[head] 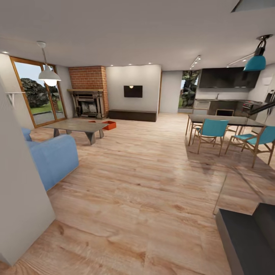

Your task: Move the two storage containers from the living room to the garage. In the garage, place one container on the floor and stack the other container on top of it (either order is fine).

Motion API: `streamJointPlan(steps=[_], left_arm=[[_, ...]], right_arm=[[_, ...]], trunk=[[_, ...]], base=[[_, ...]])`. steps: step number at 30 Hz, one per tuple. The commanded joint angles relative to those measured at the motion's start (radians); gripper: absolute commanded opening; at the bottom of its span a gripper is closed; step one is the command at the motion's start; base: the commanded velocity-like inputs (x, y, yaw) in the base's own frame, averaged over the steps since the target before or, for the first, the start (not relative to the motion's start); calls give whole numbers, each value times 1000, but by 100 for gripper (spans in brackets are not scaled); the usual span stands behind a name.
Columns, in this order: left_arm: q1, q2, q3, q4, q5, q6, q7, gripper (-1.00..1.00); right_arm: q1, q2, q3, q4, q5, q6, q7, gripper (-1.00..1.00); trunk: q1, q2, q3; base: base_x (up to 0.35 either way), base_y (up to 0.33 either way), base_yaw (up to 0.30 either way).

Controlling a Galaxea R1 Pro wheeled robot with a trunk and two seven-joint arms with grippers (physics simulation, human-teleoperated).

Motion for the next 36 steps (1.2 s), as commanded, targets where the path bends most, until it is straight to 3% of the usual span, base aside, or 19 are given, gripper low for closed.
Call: streamJointPlan(steps=[1,15,36], left_arm=[[0,0,0,0,10,0,1,100],[0,1,0,0,10,3,1,100],[0,1,0,0,10,8,2,100]], right_arm=[[-1,0,6,3,-10,-6,5,100],[-1,1,6,3,-10,-7,2,100],[-1,2,6,3,-12,-7,0,100]], trunk=[[1,0,-1],[1,0,-1],[1,0,-1]], base=[[325,117,0],[325,101,0],[329,4,0]])
